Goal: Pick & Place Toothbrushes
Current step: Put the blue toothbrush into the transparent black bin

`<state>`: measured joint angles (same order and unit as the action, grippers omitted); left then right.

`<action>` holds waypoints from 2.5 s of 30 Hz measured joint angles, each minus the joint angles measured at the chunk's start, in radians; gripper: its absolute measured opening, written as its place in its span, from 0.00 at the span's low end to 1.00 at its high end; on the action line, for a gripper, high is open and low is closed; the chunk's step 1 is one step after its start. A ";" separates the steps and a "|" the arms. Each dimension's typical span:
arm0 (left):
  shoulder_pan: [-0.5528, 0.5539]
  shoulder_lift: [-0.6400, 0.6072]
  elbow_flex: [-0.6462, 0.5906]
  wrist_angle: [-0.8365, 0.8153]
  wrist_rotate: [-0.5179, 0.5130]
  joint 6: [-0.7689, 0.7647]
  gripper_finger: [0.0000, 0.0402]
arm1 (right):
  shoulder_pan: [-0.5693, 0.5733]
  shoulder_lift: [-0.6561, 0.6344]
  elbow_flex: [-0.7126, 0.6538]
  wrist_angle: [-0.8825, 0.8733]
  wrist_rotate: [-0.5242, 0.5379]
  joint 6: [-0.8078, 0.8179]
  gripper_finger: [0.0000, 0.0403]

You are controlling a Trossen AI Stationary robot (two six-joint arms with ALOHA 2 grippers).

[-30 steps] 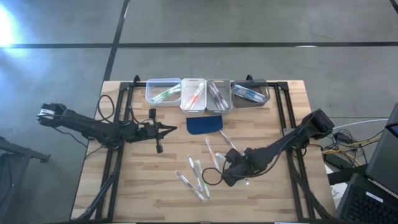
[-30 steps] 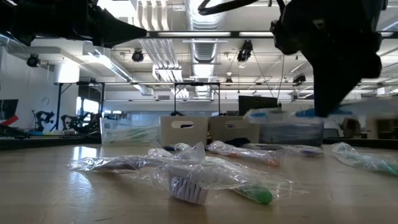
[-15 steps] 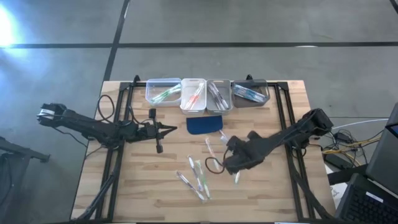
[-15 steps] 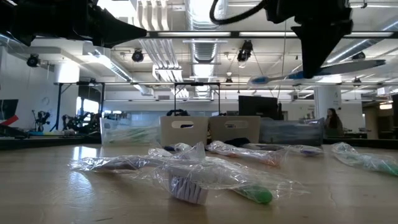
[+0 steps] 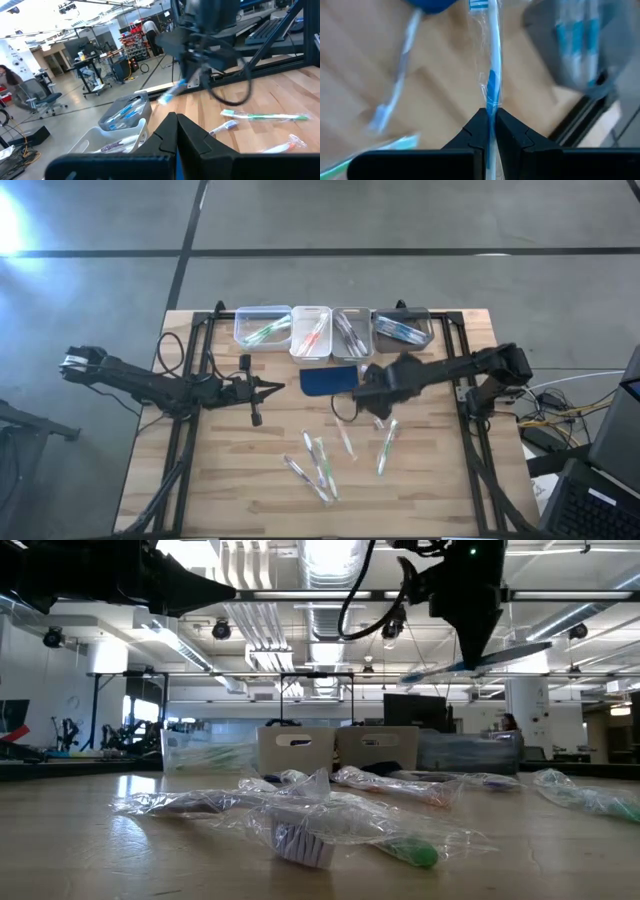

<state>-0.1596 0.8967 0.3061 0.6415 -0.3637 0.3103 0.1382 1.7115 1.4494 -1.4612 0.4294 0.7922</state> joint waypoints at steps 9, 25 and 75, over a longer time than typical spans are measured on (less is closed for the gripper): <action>0.000 0.000 0.000 -0.002 0.000 0.000 0.01 | -0.156 -0.088 -0.002 0.000 0.162 -0.194 0.05; 0.000 0.000 0.000 -0.018 0.000 0.000 0.01 | -0.390 -0.234 -0.036 0.136 0.228 -0.477 0.05; 0.000 0.000 0.000 -0.021 0.000 0.035 0.01 | -0.866 -0.270 -0.506 0.921 -0.072 -1.087 0.05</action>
<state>-0.1593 0.8967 0.3066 0.6205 -0.3641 0.3458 -0.7277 1.4414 0.9438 -0.5405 0.3573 -0.2948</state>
